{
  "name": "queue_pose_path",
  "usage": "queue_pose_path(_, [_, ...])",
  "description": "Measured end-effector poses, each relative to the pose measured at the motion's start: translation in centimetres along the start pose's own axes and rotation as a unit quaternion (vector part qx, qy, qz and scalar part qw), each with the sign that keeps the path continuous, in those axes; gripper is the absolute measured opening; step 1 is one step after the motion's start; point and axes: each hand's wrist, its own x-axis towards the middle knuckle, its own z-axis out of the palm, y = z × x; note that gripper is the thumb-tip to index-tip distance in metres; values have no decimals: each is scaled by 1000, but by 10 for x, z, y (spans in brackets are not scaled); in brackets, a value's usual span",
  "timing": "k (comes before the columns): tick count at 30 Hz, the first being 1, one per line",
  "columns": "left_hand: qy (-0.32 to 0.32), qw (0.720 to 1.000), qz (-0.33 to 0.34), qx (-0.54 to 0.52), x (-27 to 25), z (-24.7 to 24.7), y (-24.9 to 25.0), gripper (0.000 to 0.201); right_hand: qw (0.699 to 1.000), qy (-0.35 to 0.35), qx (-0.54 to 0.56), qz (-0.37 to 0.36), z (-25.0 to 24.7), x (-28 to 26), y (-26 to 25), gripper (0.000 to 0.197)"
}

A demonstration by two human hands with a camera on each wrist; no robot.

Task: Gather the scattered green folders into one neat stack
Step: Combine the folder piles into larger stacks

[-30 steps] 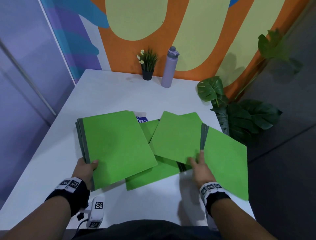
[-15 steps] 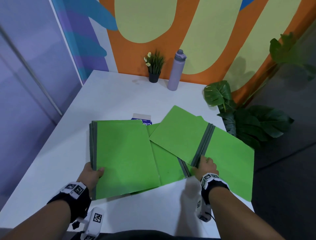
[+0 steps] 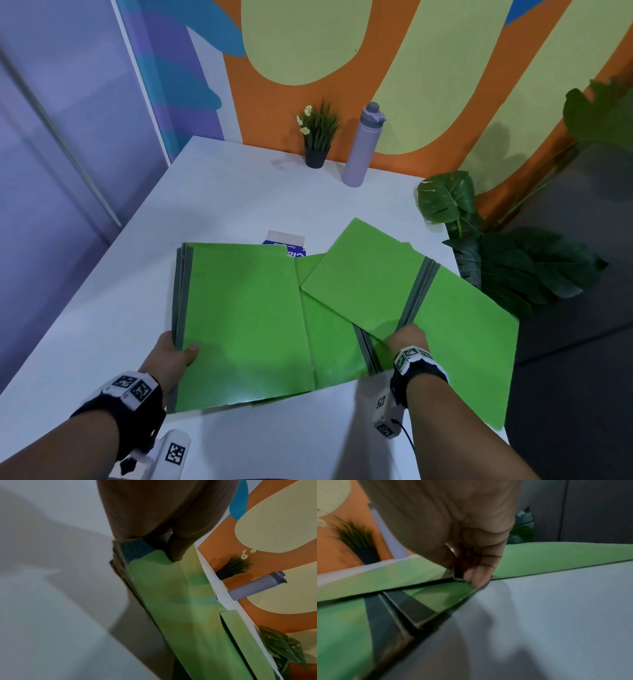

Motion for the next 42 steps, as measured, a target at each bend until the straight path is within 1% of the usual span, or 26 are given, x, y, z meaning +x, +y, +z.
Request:
queue_pose_path(1, [-2,1000,-2,2,-2,0,2,43,997,54,57,17,-4,0,-4,19])
queue_pose_path(3, [-5,1000,-11,9,0,1,0,46,975,160,150,19,-16,0,-15,24])
queue_pose_path(6, [-7,1000,-19,2,-4,3,4,36,937,265,220,-52,-44,-4,-35,25])
queue_pose_path(8, [-12,1000,-24,-10,-6,5,8,36,911,305,247,-123,-62,-11,-49,27])
queue_pose_path(11, [-15,999,-22,-33,0,7,2,39,890,318,227,-236,-82,-31,-71,20])
queue_pose_path(13, [-10,997,-27,-71,18,13,-13,41,881,302,204,-301,-91,-51,-84,19])
queue_pose_path(15, [-12,993,-36,-113,18,16,-9,43,881,269,167,-352,-95,-69,-95,25])
queue_pose_path(16, [-14,989,-38,-139,9,16,2,42,877,255,136,-385,-95,-81,-101,26])
queue_pose_path(17, [-15,985,-42,-167,-7,14,18,40,869,237,100,-423,-92,-91,-107,25])
queue_pose_path(20, [-39,970,-68,-232,-24,12,40,35,834,166,-13,-526,-71,-118,-123,9])
queue_pose_path(22, [-72,953,-77,-284,-36,9,51,34,812,108,-62,-571,-50,-131,-130,9])
queue_pose_path(25, [-95,934,-93,-332,-43,6,60,55,783,24,-96,-614,-17,-147,-132,11])
queue_pose_path(26, [-107,931,-82,-340,-43,6,63,62,777,4,-109,-621,-6,-151,-131,12])
queue_pose_path(27, [-113,935,-83,-325,-41,4,64,68,770,-9,-117,-627,5,-155,-129,13])
queue_pose_path(28, [-114,943,-86,-299,-40,3,64,79,764,-16,-121,-633,16,-158,-128,15])
queue_pose_path(29, [-108,955,-99,-257,-34,6,59,96,758,-23,-124,-639,25,-161,-127,19])
queue_pose_path(30, [-88,968,-107,-210,-31,9,54,105,756,-32,-129,-641,33,-163,-125,23])
queue_pose_path(31, [-53,980,-92,-166,-29,13,51,99,758,-43,-132,-638,38,-163,-124,27])
queue_pose_path(33, [-1,990,-59,-125,-32,19,49,68,775,-72,-114,-618,43,-159,-121,24])
queue_pose_path(35, [6,990,-42,-134,-37,20,51,51,810,-72,-53,-580,39,-145,-116,23])
queue_pose_path(36, [-1,989,-34,-144,-36,18,52,45,837,-60,-18,-543,35,-133,-111,26])
queue_pose_path(38, [-34,984,-14,-176,-37,11,54,33,903,-4,34,-429,26,-107,-99,40])
queue_pose_path(39, [-57,981,-5,-187,-40,9,57,29,934,10,52,-353,20,-97,-92,51])
queue_pose_path(40, [-76,978,9,-193,-44,7,59,26,957,-4,81,-279,11,-90,-87,61])
queue_pose_path(41, [-98,976,28,-193,-50,7,63,22,967,-40,127,-219,3,-86,-81,69])
queue_pose_path(42, [-116,974,46,-189,-54,10,67,18,963,-86,184,-177,-4,-83,-76,73])
